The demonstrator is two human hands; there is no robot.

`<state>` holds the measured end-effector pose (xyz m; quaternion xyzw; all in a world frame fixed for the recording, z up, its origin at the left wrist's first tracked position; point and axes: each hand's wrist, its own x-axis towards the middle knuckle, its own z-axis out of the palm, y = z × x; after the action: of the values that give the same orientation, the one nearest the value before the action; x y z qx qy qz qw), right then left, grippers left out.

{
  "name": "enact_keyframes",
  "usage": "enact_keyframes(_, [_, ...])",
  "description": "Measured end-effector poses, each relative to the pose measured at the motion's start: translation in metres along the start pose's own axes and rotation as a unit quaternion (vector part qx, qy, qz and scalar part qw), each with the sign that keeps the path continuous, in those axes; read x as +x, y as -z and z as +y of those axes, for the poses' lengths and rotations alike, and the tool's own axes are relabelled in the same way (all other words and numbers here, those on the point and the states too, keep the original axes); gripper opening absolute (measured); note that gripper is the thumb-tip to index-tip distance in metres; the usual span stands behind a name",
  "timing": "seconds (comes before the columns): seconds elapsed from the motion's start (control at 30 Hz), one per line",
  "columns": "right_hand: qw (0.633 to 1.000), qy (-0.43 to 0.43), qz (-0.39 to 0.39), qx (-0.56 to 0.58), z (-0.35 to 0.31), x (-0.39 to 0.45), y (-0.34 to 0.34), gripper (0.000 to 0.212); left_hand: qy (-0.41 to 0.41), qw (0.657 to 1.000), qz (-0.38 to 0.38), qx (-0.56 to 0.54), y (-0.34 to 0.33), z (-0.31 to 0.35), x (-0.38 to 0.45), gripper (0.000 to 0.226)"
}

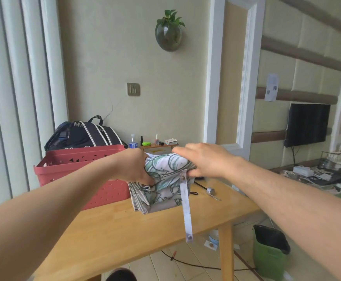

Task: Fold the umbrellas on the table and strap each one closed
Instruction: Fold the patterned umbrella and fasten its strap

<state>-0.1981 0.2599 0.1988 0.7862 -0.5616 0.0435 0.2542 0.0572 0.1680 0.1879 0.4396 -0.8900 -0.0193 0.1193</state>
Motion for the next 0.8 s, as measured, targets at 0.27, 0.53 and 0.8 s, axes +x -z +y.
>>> enact_keyframes(0.27, [0.996, -0.086, 0.011, -0.001, -0.014, 0.005, 0.005, 0.037, -0.039, 0.998, -0.010, 0.049, 0.010, -0.001, -0.015, 0.046])
enact_keyframes(0.53, [0.990, -0.135, -0.020, 0.031, -0.041, 0.010, 0.005, 0.033, -0.107, 0.960, 0.094, 0.239, 0.005, 0.040, -0.006, 0.072])
enact_keyframes(0.8, [0.978, -0.141, -0.080, 0.128, -0.014, -0.002, 0.007, 0.040, -0.074, 0.949, 0.182, 0.247, -0.007, 0.009, -0.006, 0.045])
